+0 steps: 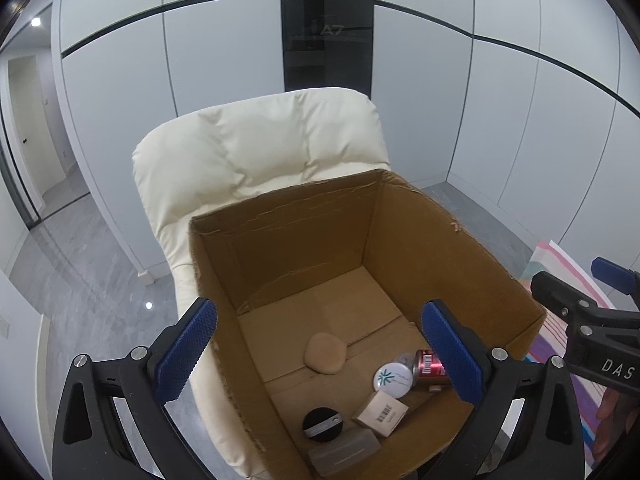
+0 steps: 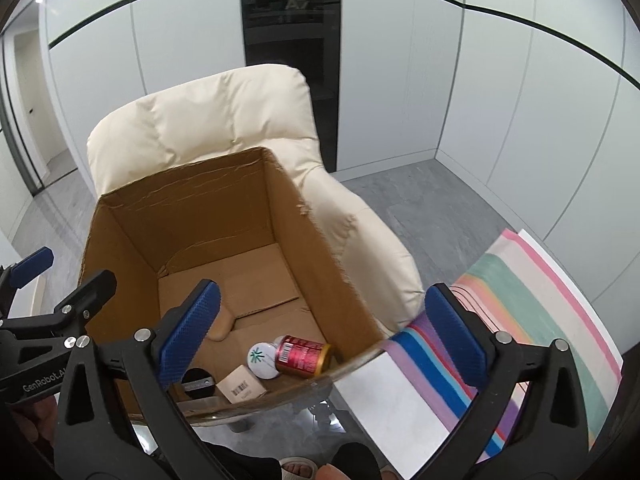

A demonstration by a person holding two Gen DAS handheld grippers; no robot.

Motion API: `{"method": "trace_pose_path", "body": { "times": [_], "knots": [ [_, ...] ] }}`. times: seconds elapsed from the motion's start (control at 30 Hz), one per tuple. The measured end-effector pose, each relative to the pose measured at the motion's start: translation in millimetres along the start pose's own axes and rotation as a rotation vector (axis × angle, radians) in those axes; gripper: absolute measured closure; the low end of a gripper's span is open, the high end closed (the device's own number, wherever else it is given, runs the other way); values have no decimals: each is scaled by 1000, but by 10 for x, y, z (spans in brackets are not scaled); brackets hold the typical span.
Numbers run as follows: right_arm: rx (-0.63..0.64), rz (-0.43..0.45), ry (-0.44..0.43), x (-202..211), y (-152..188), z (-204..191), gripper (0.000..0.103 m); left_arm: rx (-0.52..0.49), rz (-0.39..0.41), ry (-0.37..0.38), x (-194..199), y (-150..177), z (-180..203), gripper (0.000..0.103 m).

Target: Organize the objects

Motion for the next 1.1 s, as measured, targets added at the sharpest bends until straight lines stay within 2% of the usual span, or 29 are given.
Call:
{"method": "trace_pose_path", "body": {
  "times": [0.5, 0.87, 1.1],
  "knots": [
    [-89, 4, 75, 202, 183, 755, 0, -84, 8, 71, 82, 6, 677, 0],
    [-178, 11, 151, 467, 435, 1408, 0, -168, 54, 133, 429, -4, 1216, 0],
    [-227, 30, 213, 717, 570, 1721, 0, -225, 55, 161, 636, 149, 1434, 0]
  ]
}}
Point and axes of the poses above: each gripper's, at about its wrist camera, not at the fingertips, and x roughly against the way its jaws point, z to its right, y to its underside, the point moved 9 cm from there along -x, roughly the way its jaws point, and after that the axes turned 7 degrees about -z, right-handed, at the moved point
